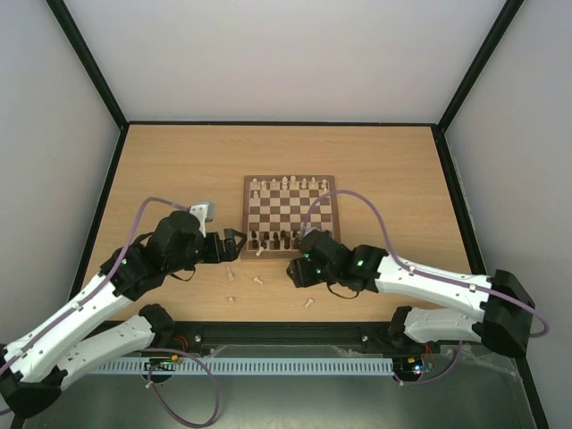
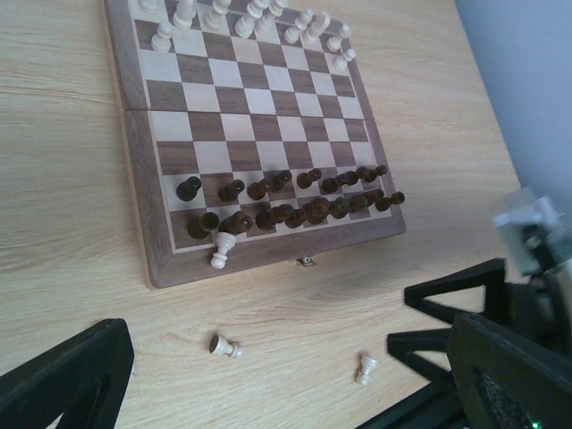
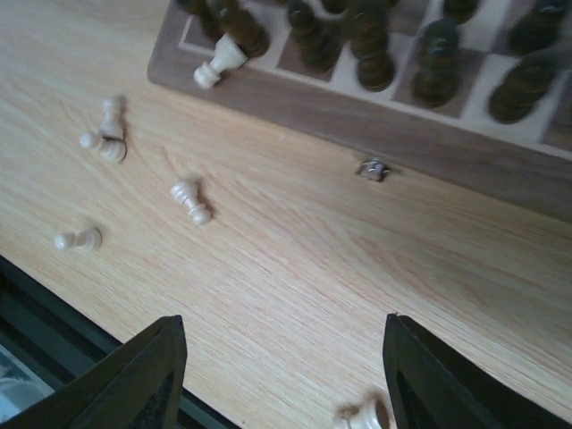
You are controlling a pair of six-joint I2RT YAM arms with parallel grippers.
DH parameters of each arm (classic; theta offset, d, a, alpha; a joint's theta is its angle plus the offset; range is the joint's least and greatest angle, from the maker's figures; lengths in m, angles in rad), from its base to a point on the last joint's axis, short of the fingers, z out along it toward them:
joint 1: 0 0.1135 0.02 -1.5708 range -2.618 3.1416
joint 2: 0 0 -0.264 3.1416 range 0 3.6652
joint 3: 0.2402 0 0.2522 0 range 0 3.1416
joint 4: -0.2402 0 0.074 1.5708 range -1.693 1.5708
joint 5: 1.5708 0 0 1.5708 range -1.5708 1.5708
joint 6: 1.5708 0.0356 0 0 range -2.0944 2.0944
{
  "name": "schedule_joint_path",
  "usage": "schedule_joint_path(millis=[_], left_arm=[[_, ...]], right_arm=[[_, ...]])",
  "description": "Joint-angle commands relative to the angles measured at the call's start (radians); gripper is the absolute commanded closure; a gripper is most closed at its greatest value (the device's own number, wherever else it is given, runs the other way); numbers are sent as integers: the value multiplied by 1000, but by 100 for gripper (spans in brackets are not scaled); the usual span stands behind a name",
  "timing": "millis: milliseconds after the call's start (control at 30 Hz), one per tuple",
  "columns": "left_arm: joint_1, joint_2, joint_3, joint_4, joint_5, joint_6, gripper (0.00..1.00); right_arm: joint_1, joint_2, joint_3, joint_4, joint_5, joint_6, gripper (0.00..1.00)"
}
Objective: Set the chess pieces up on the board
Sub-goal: Pick up the chess piece at the center of the board.
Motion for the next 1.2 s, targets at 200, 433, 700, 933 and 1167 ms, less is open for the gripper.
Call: schedule_joint_path(millis=[200,433,700,933,1167], left_arm=[[-5,-249,-82,7,-21,-70,0],[-5,-293,-104,-8,-5,-92,0],[-5,-304,-114,-11,-6,-105,1],[-5,-304,-121,-7,-9,-110,1],[-5,-298,-126,-1,-9,-114,1]], right_arm=[[194,97,-209,481,229,31,48],[210,241,-240,673,203,-59,50],[244,394,-216,806,161,-128,57],[259,460,-175,808,176,-178,63],[263,524,-132,784,212,-183,68]])
